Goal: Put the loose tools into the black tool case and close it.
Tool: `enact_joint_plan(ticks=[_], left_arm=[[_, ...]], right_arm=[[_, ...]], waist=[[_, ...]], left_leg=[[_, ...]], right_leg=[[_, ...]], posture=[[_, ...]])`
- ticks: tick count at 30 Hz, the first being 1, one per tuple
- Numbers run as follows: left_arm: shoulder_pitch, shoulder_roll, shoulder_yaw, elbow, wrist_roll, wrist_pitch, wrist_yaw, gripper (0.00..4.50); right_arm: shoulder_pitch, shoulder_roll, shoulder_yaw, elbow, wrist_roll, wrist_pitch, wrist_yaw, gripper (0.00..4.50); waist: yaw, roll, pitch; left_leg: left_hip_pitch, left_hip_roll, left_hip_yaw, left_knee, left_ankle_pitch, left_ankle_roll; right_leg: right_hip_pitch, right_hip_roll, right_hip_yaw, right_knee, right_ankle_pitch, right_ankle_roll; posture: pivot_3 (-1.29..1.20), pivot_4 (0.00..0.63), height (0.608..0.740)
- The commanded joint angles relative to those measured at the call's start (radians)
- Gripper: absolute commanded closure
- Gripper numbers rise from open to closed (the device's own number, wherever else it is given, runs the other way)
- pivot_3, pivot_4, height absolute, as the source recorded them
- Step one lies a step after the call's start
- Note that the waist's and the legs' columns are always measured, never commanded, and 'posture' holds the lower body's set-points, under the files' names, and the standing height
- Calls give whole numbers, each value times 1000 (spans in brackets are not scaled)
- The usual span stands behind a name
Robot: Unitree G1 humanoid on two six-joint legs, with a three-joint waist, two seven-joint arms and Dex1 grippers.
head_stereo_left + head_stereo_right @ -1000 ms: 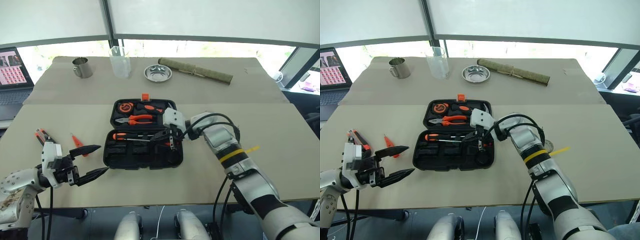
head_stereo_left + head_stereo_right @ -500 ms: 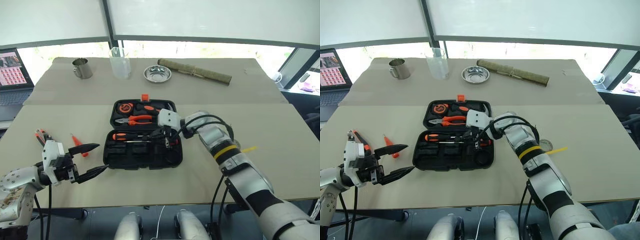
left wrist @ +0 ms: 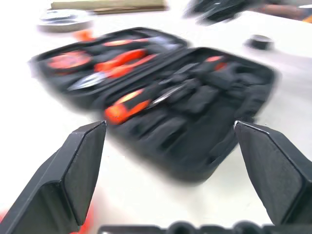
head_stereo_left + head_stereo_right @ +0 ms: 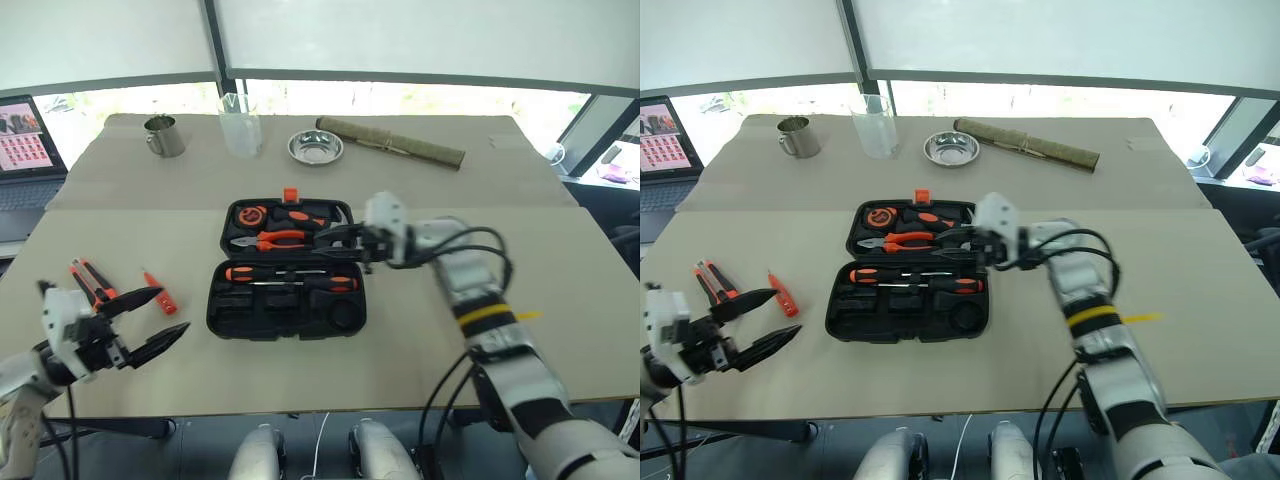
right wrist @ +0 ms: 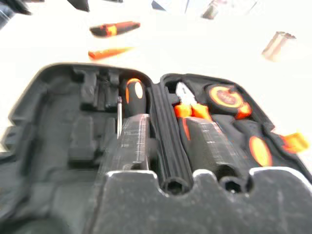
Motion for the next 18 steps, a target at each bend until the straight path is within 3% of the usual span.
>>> enact_joint_plan(ticks=[1, 5, 11, 14, 18], left_arm=[[123, -59, 148, -18, -10, -16, 82, 0], [259, -146, 258, -13, 28, -51, 180, 0], [345, -187, 244, -104, 57, 72, 348, 0], [301, -158, 209, -181, -6, 191, 409, 0], [161, -91, 157, -318, -123, 471, 620, 0]], right_arm=[[167, -67, -104, -167, 117, 29, 12, 1309], [388, -97, -210, -257, 176, -82, 16, 55], [504, -87, -258, -273, 214, -177, 16, 19], [475, -72, -254, -302, 236, -186, 1, 19], [427, -77, -232, -358, 273, -145, 7, 19]], waist=[[1, 0, 0], [-1, -1, 0], [1, -5, 2], [6, -6, 2], [12, -6, 2]], left_leg=[[0, 0, 0, 0, -1, 0], [2, 0, 1, 0, 0, 0], [7, 0, 3, 1, 0, -1], [7, 0, 4, 3, 1, -1], [9, 0, 2, 3, 2, -1]], right_leg=[[0, 0, 0, -1, 0, 0], [1, 1, 1, -1, 0, 0], [7, 2, 1, -1, -1, 0], [8, 2, 1, -1, -1, 0], [10, 2, 1, 0, -1, 0]], posture=[[0, 150, 740], [0, 150, 740], [0, 150, 740], [0, 150, 740], [0, 150, 740]])
